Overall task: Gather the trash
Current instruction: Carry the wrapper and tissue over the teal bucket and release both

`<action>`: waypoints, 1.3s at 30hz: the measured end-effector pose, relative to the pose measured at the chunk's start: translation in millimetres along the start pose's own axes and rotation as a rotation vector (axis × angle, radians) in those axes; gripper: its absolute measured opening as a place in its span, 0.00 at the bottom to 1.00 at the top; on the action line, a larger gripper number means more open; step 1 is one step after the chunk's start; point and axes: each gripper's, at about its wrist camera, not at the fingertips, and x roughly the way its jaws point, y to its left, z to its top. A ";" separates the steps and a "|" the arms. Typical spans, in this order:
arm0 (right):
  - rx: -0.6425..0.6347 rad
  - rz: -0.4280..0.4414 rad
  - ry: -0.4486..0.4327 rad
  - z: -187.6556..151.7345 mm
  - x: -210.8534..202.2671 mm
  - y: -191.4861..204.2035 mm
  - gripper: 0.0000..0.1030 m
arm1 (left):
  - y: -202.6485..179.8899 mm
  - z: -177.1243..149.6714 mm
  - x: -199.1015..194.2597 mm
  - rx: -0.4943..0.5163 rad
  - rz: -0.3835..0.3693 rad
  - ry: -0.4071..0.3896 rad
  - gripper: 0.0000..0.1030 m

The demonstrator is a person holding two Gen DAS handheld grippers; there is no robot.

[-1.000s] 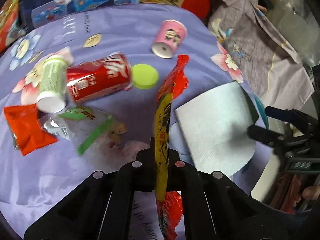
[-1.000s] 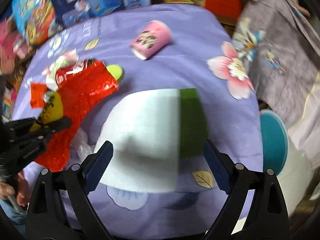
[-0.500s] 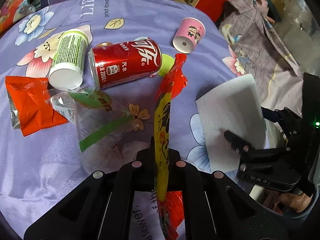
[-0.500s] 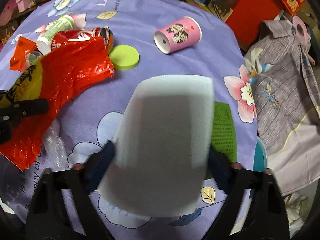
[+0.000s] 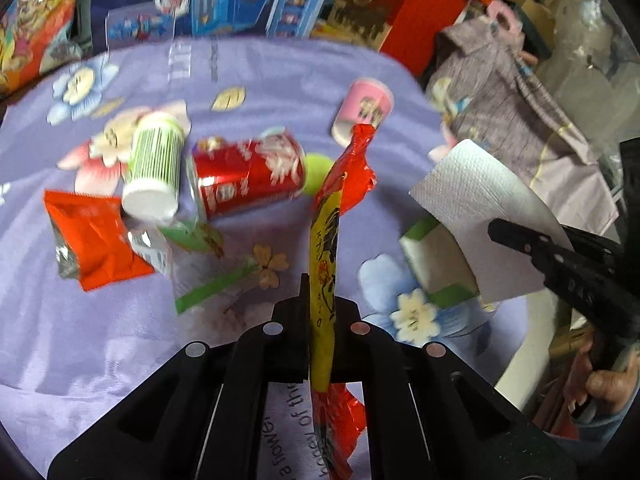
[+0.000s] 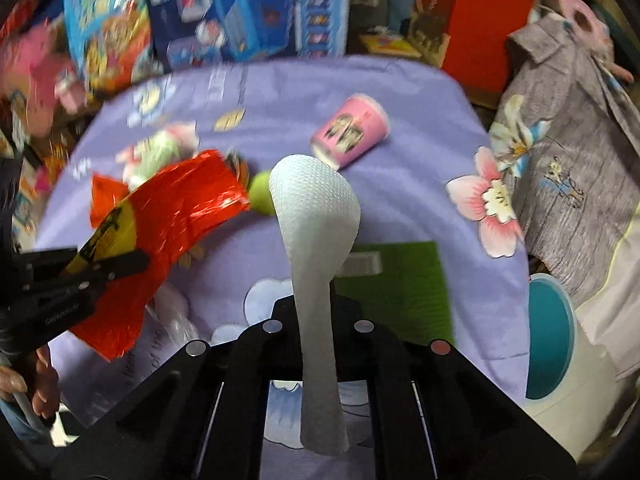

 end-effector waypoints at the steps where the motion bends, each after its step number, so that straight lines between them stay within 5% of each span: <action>1: 0.009 -0.004 -0.013 1.8 -4.2 -4.7 0.06 | -1.7 1.8 -5.8 0.001 -0.009 -0.009 0.04; 9: 0.166 -0.016 -0.074 -3.4 -31.7 -74.7 0.06 | -45.8 17.5 -19.6 0.054 -0.052 -0.033 0.05; 21: 0.381 -0.065 -0.132 -50.8 -67.4 -186.4 0.06 | -173.7 29.6 20.1 0.256 -0.109 0.018 0.05; 39: 0.703 -0.095 -0.179 -145.7 -79.2 -344.6 0.06 | -367.7 29.4 132.0 0.536 -0.155 0.205 0.05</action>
